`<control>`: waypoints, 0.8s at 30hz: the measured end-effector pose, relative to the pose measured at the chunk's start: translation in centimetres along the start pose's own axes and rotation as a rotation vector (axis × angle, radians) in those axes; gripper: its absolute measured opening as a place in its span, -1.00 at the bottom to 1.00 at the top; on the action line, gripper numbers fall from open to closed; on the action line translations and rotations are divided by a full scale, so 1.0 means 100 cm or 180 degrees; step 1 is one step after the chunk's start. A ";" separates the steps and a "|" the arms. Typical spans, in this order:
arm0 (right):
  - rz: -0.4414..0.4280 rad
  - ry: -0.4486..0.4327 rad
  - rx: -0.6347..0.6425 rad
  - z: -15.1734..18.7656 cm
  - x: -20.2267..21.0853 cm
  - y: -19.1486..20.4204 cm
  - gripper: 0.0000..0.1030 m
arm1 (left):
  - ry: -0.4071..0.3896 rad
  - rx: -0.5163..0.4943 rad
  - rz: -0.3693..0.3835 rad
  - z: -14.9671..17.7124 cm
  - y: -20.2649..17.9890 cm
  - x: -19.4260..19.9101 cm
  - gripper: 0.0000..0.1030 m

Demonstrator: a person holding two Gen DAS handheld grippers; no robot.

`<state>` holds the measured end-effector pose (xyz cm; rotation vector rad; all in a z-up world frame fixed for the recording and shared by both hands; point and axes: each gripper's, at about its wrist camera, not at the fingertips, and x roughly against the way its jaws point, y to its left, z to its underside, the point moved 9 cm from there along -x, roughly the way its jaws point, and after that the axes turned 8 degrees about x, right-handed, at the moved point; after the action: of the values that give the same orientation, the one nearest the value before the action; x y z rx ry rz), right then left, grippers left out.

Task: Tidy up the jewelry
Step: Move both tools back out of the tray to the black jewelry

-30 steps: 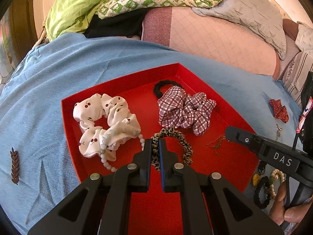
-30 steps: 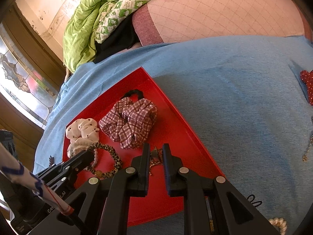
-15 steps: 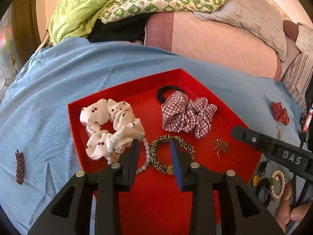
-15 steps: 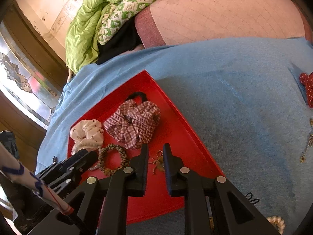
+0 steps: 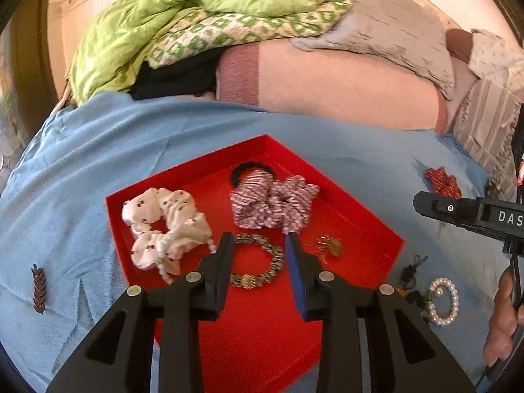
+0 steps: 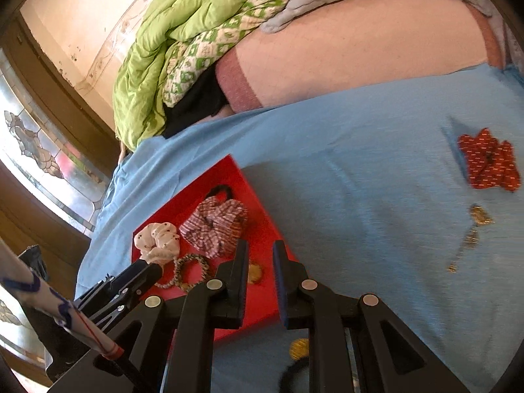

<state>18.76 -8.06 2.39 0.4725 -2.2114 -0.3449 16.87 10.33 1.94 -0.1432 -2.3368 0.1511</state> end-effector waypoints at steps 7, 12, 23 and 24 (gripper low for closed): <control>0.0110 0.0237 -0.0105 0.029 0.008 -0.035 -0.69 | 0.0060 -0.0063 0.0301 0.008 -0.033 0.007 -0.41; 0.0184 0.0249 -0.0241 0.035 0.017 -0.058 -0.69 | 0.0207 -0.0289 0.0535 0.026 -0.065 0.010 -0.41; 0.0195 0.0238 -0.0298 0.036 0.028 -0.076 -0.69 | 0.0920 -0.0918 0.0836 0.102 -0.128 -0.011 -0.41; 0.0194 0.0233 -0.0313 0.036 0.029 -0.077 -0.69 | 0.0974 -0.0935 0.0838 0.107 -0.131 -0.015 -0.41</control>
<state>15.90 -15.91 -0.93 0.3581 -2.1223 -0.3957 9.46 -3.56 -4.50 -0.5796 -2.0147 -0.0822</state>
